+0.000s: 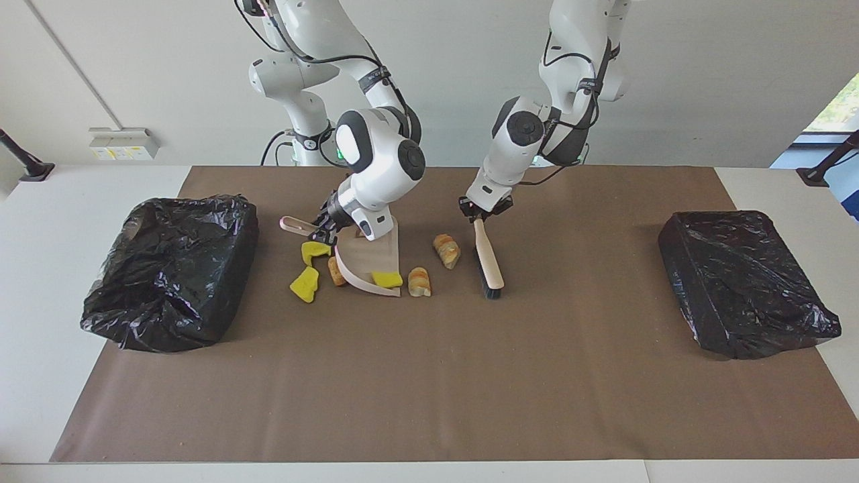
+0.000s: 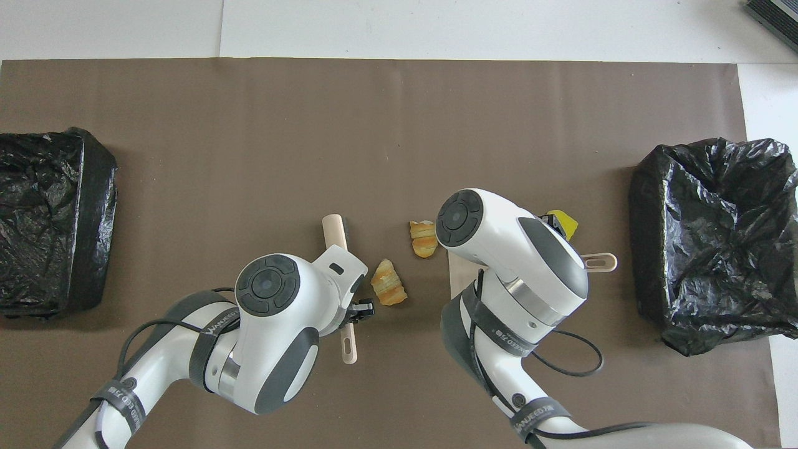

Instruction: Sweep and dump trash in bin

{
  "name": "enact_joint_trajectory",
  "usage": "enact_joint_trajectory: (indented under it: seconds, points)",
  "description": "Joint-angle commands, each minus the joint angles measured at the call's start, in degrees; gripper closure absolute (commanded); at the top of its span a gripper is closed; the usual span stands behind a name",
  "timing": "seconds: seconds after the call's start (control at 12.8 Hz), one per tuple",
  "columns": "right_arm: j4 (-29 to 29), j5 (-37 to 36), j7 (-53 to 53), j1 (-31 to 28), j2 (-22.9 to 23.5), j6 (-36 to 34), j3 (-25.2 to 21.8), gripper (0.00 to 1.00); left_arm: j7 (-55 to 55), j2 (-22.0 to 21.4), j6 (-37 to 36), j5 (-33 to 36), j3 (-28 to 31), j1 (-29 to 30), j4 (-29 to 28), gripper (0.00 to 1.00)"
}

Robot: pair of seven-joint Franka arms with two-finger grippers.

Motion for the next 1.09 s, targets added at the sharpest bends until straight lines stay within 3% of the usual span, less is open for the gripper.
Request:
enact_joint_trajectory:
  seconds: [0.0,0.62,1.01]
  points:
    - [1.16,5.73,3.89,-0.17,0.77,-1.08,0.42,1.0,4.04,-0.01,1.08,-0.53,0.43,-1.05,0.2,1.0]
    - [0.72,16.37,5.65,0.8,0.5,3.14,1.03,1.0,12.32,0.52,3.02,-0.7,-0.01,-8.51,1.08,1.0]
    - [-0.34,16.65,7.5,0.89,0.06,2.96,1.21,1.0,11.1,0.95,2.75,-4.48,-0.01,-13.61,4.59,1.0]
